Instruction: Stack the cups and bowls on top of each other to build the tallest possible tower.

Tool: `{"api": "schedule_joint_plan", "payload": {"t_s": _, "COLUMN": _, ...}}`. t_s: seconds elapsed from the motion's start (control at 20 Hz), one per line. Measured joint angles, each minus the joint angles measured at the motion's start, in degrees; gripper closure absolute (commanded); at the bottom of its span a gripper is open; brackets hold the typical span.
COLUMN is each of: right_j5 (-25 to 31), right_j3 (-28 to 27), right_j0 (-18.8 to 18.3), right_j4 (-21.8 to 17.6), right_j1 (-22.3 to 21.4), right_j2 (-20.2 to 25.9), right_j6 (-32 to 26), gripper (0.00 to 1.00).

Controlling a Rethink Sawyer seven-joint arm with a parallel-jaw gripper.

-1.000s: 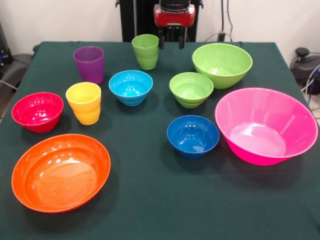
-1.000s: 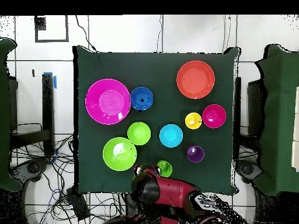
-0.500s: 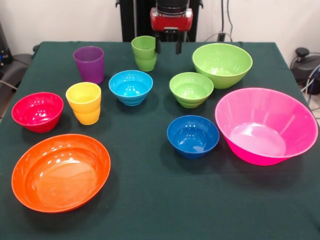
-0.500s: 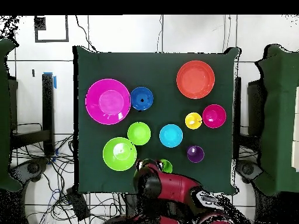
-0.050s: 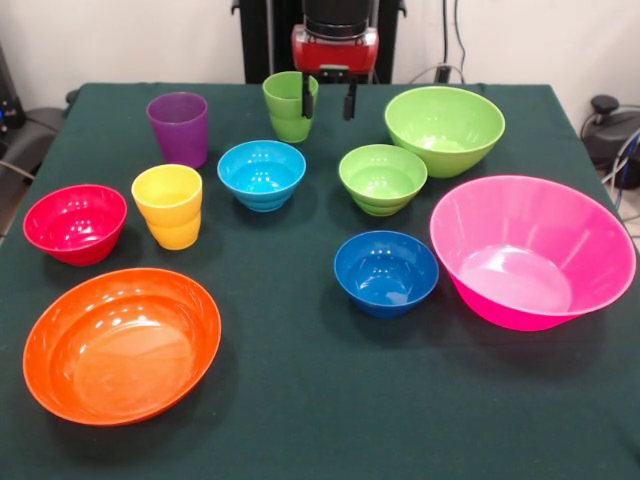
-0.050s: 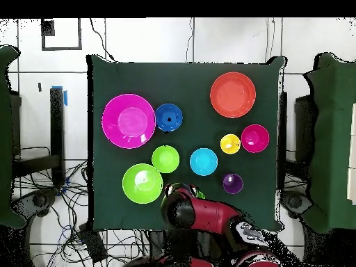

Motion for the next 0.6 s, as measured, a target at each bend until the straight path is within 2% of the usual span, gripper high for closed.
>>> {"api": "schedule_joint_plan", "payload": {"t_s": 0.3, "right_j5": 0.9, "right_j3": -0.3, "right_j0": 0.2, "right_j4": 0.0, "right_j1": -0.8, "right_j2": 0.0, "right_j6": 0.0, "gripper": 0.00}}
{"api": "schedule_joint_plan", "payload": {"t_s": 0.6, "right_j5": 3.2, "right_j3": -0.3, "right_j0": 1.0, "right_j4": 0.0, "right_j1": -4.7, "right_j2": 0.0, "right_j6": 0.0, "gripper": 0.00}}
